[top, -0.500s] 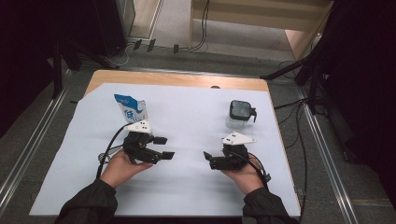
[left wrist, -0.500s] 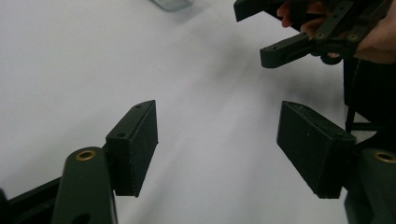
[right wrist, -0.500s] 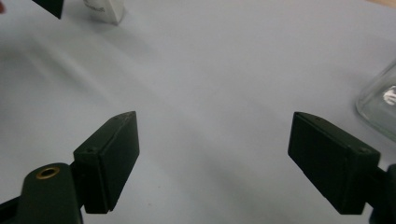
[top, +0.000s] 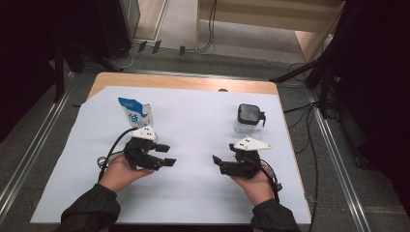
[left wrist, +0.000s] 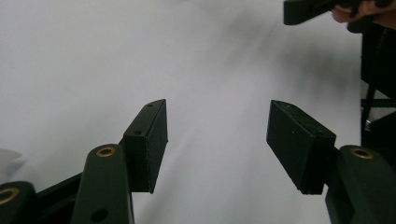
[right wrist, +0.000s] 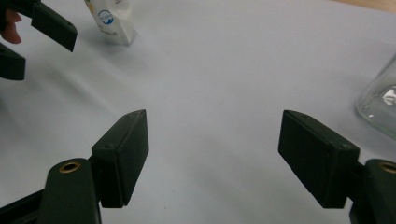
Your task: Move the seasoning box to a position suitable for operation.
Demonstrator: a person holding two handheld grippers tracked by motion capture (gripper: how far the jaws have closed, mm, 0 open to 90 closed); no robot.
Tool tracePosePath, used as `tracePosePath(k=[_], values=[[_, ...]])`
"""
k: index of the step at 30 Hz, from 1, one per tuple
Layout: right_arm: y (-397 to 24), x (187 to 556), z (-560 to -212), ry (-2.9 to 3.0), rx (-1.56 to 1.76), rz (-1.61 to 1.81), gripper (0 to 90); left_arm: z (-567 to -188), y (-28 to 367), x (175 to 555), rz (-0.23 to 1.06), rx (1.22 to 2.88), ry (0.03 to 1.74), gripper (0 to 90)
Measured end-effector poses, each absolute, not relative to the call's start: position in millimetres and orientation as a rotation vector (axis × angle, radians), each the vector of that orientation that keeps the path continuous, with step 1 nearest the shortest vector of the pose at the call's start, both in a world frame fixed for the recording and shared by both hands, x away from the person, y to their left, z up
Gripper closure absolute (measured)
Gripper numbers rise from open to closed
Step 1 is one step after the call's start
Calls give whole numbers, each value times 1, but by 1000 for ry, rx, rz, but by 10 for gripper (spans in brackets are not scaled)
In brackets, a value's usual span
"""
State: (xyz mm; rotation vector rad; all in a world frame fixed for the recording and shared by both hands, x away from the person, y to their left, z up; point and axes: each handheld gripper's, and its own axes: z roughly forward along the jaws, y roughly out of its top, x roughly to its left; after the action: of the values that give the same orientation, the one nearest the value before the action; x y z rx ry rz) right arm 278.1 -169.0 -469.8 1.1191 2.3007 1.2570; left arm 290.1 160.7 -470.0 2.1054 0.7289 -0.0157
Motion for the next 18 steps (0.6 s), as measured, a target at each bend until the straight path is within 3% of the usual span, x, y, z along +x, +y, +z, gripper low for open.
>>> tracePosePath(k=[5,18], values=[[-174,274,-470,2279,1073,1235,305,-467,161,286,13,2097,698,395],[-188,272,-465,2217,1131,1259,316,-466,163,289,-3,2099,736,346]])
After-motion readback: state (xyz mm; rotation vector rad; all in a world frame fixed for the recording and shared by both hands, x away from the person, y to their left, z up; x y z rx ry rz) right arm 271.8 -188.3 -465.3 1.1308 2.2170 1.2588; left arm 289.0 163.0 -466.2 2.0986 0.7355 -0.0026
